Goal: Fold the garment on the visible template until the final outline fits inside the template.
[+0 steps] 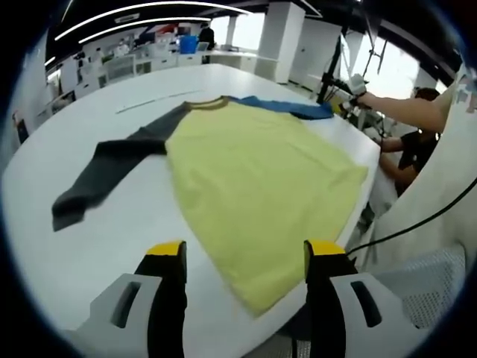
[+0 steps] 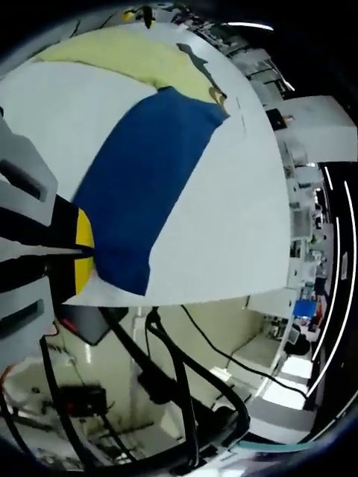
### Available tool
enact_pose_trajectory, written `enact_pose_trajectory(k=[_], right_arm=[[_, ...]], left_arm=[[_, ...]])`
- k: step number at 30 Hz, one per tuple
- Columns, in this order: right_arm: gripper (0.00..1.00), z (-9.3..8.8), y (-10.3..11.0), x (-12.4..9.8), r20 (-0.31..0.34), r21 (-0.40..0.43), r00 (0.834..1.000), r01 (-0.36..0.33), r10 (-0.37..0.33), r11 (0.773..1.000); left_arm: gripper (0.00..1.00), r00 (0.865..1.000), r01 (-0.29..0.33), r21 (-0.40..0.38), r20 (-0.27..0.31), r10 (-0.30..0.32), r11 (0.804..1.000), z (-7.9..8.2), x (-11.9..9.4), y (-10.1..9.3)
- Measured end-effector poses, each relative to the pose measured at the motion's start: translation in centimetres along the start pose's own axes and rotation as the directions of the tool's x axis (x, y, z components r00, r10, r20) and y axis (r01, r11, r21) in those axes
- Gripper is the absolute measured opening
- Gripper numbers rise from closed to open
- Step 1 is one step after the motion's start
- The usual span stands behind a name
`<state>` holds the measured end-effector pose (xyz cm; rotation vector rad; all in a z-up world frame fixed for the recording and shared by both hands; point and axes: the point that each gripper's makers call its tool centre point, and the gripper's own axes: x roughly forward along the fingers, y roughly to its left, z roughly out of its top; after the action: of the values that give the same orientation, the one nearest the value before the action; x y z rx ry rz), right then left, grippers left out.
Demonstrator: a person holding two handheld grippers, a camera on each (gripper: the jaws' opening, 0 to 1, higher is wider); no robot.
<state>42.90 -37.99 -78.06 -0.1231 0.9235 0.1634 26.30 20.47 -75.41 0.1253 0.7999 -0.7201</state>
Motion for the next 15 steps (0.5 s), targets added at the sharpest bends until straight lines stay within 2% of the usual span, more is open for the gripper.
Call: enact_pose_trajectory(k=[10,15], right_arm=[[0.0,1.8,1.0,-1.4,0.035,-0.001,0.999,-0.014,0.014,1.0],[0.0,3.3,2.1,-2.2,0.064,0.015,0.997,-0.039,0.038,0.999]], left_arm=[[0.61,1.0,0.01,0.014,0.01,-0.01,1.0,0.0,-0.1,0.0],[0.61,0.999,0.02,0.011,0.026,-0.02,1.0,0.1,-0.4,-0.1]])
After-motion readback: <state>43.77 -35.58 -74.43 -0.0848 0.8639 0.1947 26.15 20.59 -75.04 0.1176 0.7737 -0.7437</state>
